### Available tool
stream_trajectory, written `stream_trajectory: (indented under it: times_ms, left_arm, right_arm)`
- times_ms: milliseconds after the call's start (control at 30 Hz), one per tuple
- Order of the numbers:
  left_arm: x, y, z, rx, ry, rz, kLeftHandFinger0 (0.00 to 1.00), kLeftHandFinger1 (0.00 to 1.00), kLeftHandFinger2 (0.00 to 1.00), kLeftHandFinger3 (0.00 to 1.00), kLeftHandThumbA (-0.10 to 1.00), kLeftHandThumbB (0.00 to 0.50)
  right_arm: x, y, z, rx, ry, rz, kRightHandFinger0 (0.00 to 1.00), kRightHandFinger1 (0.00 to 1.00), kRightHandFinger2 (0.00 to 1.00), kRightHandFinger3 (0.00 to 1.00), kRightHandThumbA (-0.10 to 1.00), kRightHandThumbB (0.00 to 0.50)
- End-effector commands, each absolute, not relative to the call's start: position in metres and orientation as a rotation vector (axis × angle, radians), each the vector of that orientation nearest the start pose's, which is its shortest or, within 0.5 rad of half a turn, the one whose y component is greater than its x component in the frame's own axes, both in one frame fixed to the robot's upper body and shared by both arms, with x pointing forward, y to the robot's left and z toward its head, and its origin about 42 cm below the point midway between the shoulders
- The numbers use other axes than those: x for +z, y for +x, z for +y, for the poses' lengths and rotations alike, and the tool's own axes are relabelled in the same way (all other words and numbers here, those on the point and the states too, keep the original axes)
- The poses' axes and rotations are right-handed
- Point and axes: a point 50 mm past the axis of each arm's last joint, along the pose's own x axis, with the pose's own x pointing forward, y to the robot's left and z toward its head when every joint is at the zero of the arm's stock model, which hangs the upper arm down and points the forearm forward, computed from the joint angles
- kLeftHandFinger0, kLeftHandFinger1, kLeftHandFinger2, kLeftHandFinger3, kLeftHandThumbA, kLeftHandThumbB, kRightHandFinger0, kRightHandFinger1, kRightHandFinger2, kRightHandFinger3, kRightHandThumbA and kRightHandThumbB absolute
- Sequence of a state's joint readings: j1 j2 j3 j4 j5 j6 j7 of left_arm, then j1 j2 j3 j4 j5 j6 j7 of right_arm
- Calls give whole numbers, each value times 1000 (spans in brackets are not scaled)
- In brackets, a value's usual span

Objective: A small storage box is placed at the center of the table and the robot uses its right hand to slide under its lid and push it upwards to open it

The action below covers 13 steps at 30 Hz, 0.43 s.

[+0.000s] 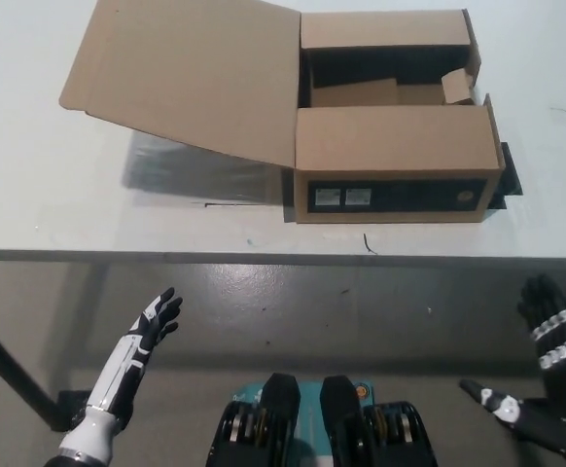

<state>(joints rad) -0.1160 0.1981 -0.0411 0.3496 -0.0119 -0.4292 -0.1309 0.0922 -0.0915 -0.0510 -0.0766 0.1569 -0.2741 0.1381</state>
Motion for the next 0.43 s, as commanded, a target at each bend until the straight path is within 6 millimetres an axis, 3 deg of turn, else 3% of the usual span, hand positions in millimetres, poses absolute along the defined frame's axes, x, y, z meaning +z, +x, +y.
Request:
stream_trajectory:
  times_ms: [0,133,300,400]
  left_arm:
    - [79,312,263,-201,199,-253,1000,1000,1000,1000,1000,500]
    - [74,303,262,-204,195,-240,1000,1000,1000,1000,1000,500]
    - [71,297,261,-206,194,-229,1000,1000,1000,1000,1000,500]
    - [74,301,264,-203,215,-237,1000,1000,1000,1000,1000,500]
  right_arm:
    - [104,260,-257,58,31,-310,1000,1000,1000,1000,1000,252]
    - [94,252,-260,90,34,-282,1000,1000,1000,1000,1000,192]
    - [85,238,-257,71,58,-253,1000,1000,1000,1000,1000,176]
    - [86,235,-250,77,66,-256,1000,1000,1000,1000,1000,204]
